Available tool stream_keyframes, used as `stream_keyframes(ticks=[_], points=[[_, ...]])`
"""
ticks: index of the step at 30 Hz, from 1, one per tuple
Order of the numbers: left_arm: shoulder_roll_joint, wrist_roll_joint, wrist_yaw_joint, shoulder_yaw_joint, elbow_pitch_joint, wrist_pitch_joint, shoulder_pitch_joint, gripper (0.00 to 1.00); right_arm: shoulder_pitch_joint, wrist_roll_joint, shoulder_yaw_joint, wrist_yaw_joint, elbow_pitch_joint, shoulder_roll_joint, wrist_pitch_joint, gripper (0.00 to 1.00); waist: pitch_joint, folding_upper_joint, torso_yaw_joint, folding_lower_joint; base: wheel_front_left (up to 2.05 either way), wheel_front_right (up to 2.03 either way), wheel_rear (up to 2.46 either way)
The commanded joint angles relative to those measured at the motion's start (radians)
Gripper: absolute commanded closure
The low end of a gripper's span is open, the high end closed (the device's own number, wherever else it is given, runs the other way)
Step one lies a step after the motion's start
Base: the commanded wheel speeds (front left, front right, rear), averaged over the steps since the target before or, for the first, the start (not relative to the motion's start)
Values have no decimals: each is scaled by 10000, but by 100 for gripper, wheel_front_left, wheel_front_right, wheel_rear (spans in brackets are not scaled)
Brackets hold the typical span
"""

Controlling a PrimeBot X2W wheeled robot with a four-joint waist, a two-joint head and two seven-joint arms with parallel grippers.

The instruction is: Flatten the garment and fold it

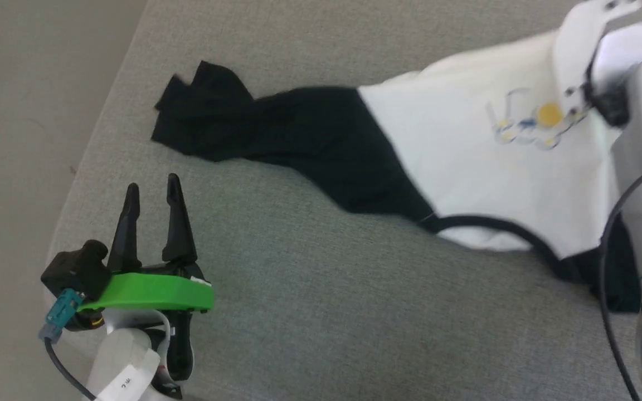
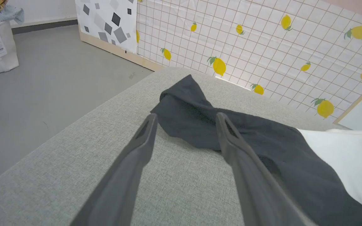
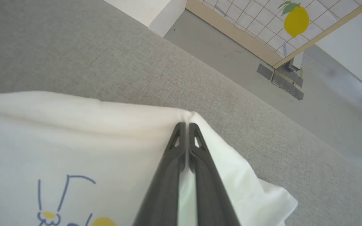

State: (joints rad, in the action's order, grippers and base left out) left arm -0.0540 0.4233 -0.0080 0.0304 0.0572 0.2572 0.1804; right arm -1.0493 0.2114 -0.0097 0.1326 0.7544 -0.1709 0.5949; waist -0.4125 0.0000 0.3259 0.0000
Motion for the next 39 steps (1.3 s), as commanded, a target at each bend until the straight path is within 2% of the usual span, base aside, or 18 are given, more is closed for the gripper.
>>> stream_keyframes(ticks=[1,7,8,11,16,21,26,30,33,39], points=[[35,97,16,33,-4,45,133,0,-233,296,-199,-19,-93,44,-238,100,-115,0,123,0,0,0,0],[36,141,95,158,4,45,167,0,-485,1361,-1234,-19,-230,353,-1319,100,-157,0,174,0,0,0,0],[36,139,103,172,2,45,185,0,-475,1455,-1314,-19,-153,415,-1500,0,-141,0,158,0,0,0,0],[36,116,112,188,13,45,206,0,-475,1497,-1533,-19,49,541,-2078,0,-11,0,60,0,0,0,0],[37,-75,34,147,134,45,102,0,-319,778,-1659,-19,220,880,-3628,0,534,0,-351,0,0,0,0],[37,-254,-9,61,257,45,-87,0,467,-560,-1045,-19,169,1081,-5286,0,1252,0,-915,0,0,0,0],[34,-377,-36,1,368,45,-354,0,2058,-1885,-387,-19,-332,1155,-6302,0,1973,0,-1499,0,0,0,0],[-7,-434,-22,6,463,37,-586,0,3717,-2741,-158,-19,-1212,1180,-6702,0,2435,0,-1898,0,0,0,0],[-66,-515,27,80,463,-36,-723,0,5196,-3392,-349,-19,-2234,1193,-6801,0,2640,0,-2125,0,0,0,0],[-110,-520,150,140,386,-242,-980,0,7739,-4668,-349,-19,-4398,1203,-6496,0,2761,0,-2657,0,0,0,0]])
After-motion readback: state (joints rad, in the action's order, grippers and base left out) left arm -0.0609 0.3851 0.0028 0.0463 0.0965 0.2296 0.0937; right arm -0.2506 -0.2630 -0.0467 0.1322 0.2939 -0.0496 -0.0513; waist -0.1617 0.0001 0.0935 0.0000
